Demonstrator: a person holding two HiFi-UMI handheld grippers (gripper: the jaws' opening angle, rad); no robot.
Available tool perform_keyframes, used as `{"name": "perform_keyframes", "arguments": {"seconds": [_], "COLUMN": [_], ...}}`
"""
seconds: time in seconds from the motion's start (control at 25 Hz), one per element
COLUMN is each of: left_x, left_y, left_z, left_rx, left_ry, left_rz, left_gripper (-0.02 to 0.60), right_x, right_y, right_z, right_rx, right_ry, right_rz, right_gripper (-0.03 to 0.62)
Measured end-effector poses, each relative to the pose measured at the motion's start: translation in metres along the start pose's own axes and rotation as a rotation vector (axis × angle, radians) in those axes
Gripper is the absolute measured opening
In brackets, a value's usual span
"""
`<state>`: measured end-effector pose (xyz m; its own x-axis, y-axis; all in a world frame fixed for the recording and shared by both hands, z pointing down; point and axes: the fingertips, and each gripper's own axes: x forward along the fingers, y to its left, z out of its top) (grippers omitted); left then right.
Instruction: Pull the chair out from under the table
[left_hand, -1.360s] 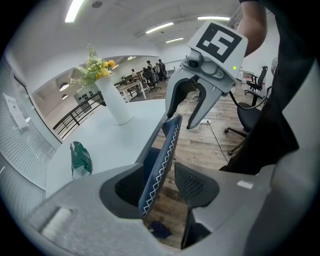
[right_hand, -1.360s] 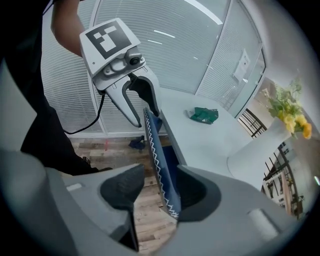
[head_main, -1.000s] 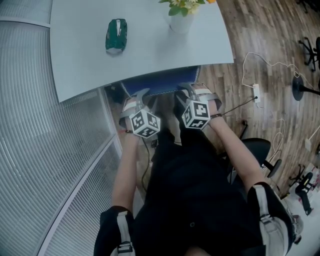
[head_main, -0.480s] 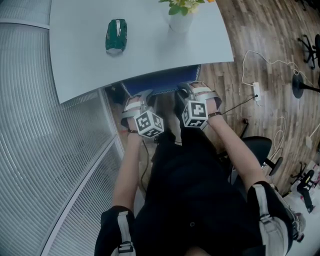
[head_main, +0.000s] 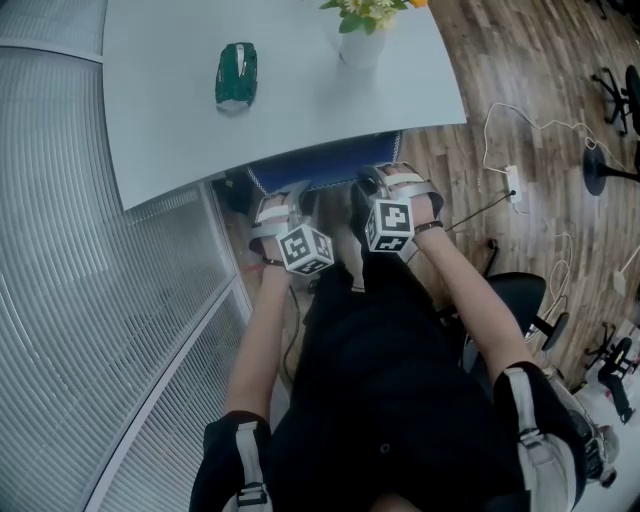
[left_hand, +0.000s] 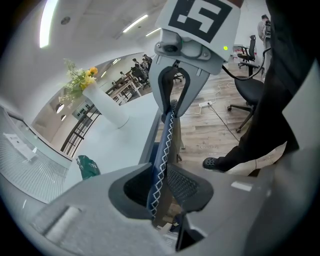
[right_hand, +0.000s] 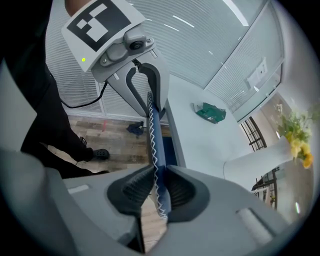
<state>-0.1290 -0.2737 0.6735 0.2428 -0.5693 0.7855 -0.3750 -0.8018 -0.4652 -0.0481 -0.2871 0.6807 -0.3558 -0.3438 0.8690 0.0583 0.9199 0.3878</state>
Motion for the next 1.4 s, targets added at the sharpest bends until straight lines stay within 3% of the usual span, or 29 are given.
{"name": "perform_keyframes", "arguments": {"seconds": [0.28, 0.76, 1.24, 1.4], "left_x": [-0.004, -0.023, -0.032, -0.041], "left_y": [-0.005, -0.072, -0.100, -0.122], "left_z": [-0.001, -0.009, -0.016, -0.017], "left_rx": [-0.016, 0.074, 0.097, 0.087], "left_ry": [-0.023, -0.041, -0.118, -0.120], "left_rz": [0.022, -0.113, -0.122, -0.165], "left_gripper": [0.089, 0.080, 0.075, 0.074], "right_x": [-0.001, -0.006, -0.006, -0.013], "right_y": [0.007, 0.074, 0.103, 0.125], "right_z": [0.002, -0.005, -0.006, -0.009], "right_rx": [0.031, 0.066, 0.075, 0.082], "right_ry": [0.020, 0.106, 0.152, 0.193], "right_rz": [-0.007, 0.033, -0.023, -0.022], "right_gripper": [0.080, 0.080, 0.081, 0.081]}}
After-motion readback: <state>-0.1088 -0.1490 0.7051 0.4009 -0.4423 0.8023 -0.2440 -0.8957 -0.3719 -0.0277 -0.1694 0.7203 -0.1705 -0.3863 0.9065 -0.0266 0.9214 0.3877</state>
